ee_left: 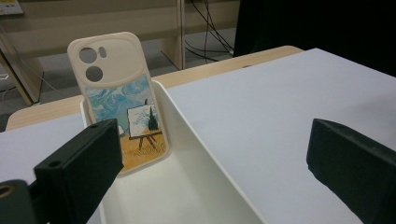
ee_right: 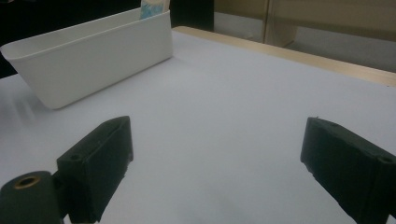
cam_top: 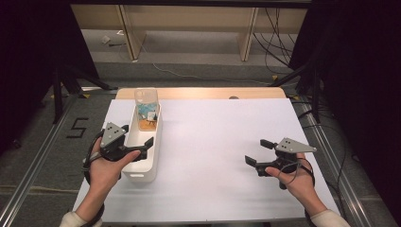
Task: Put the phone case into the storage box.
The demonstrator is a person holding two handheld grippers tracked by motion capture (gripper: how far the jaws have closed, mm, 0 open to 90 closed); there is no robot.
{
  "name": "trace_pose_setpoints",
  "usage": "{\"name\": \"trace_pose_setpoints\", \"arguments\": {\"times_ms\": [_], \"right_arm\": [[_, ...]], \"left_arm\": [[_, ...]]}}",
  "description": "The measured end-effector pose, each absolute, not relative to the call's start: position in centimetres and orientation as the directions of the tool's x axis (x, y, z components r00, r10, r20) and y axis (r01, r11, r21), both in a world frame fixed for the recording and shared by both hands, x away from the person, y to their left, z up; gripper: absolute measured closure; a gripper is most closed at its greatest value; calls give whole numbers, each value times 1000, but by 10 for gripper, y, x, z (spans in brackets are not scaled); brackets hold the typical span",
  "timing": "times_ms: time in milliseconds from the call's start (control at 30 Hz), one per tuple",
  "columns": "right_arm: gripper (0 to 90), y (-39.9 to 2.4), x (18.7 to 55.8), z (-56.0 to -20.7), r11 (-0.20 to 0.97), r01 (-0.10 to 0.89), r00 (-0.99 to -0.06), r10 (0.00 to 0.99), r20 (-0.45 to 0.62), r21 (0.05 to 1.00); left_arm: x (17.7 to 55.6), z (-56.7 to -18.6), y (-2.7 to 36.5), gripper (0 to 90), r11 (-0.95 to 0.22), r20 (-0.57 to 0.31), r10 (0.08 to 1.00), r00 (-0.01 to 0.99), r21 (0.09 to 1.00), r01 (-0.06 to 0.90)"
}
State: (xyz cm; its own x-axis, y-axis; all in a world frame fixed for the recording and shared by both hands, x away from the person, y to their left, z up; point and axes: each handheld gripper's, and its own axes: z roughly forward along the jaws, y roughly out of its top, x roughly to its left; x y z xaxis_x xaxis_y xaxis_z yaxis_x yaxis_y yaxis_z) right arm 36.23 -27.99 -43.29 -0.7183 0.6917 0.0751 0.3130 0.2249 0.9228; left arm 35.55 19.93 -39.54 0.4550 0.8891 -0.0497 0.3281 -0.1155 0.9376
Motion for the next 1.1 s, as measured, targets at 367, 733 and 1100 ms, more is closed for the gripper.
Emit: {"name": "trace_pose_setpoints", "arguments": {"times_ms": [367,733,1100], "right_arm": [[103,-279,362,-433,228,314,-722,688,76,921],[103,-278,362,-434,231,314,-723,686,75,921],[102,-278,362,-434,234,312,-727,683,73,921]], "left_arm": [[349,-400,200,32,-132,-38,882,470,937,323],[343,-405,200,30,-152,-18,871,492,941,304],[338,-408,197,30,-164,-14,860,510,939,302]]}}
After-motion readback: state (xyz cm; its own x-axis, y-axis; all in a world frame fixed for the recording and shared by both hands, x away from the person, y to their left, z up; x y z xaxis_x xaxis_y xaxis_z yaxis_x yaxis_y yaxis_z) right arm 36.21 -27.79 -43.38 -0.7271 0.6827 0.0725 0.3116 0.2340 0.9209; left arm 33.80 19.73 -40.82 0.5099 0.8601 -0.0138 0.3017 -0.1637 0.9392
